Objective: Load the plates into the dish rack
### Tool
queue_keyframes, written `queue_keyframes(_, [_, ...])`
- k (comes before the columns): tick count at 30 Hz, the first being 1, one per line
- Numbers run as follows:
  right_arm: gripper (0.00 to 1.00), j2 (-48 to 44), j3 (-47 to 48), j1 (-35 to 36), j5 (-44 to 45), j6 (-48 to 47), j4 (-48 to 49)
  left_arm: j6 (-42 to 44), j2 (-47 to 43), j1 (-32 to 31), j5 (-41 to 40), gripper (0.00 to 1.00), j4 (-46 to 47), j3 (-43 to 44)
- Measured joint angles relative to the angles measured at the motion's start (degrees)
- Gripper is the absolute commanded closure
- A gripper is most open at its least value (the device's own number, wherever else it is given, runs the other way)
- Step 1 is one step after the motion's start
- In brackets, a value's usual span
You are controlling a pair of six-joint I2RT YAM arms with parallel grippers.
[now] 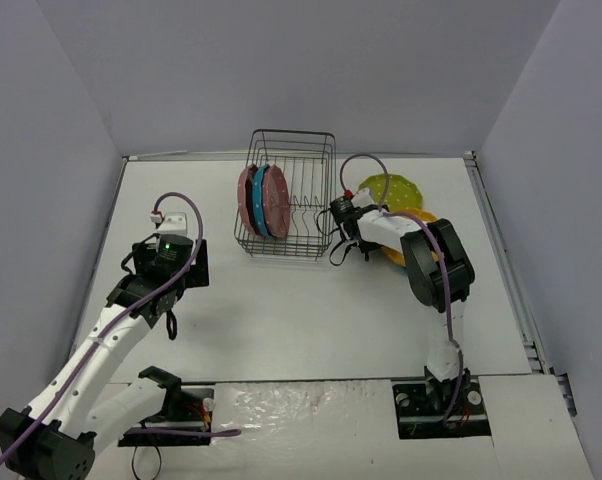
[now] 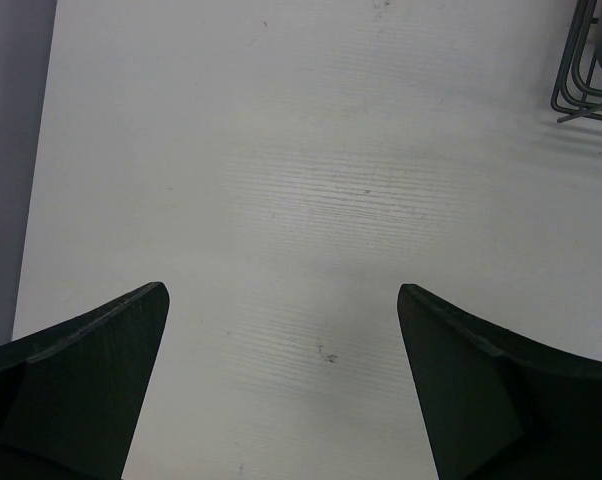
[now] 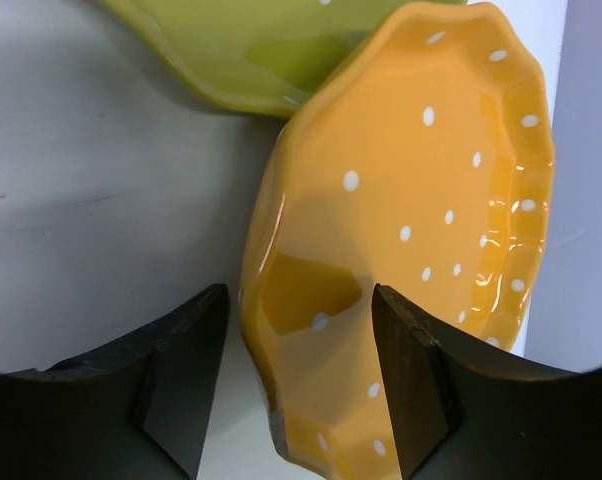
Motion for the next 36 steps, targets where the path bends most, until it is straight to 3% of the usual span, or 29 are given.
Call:
queue_keyframes(5, [0.59, 0.63, 0.0, 0.34, 0.73, -1.02, 0.08, 0.01, -0.04, 0.0, 0.0, 0.03, 0.0, -0.01])
queue_keyframes(14, [1.0, 0.66, 0.11, 0.79, 5.36, -3.8, -0.29, 0.03, -0.12, 0.0, -0.04, 0.03, 0.0, -0.02])
queue_keyframes(21, [1.0, -1.59, 0.0, 0.9, 2.69, -4.75, -1.36, 0.05, -0.2, 0.0, -0.09, 0.03, 0.0, -0.02])
queue_keyframes(36, [1.0, -18.08, 1.0, 1.25, -11.84, -4.06, -4.98, 0.38, -0.44, 0.0, -0.25, 0.03, 0.01, -0.02])
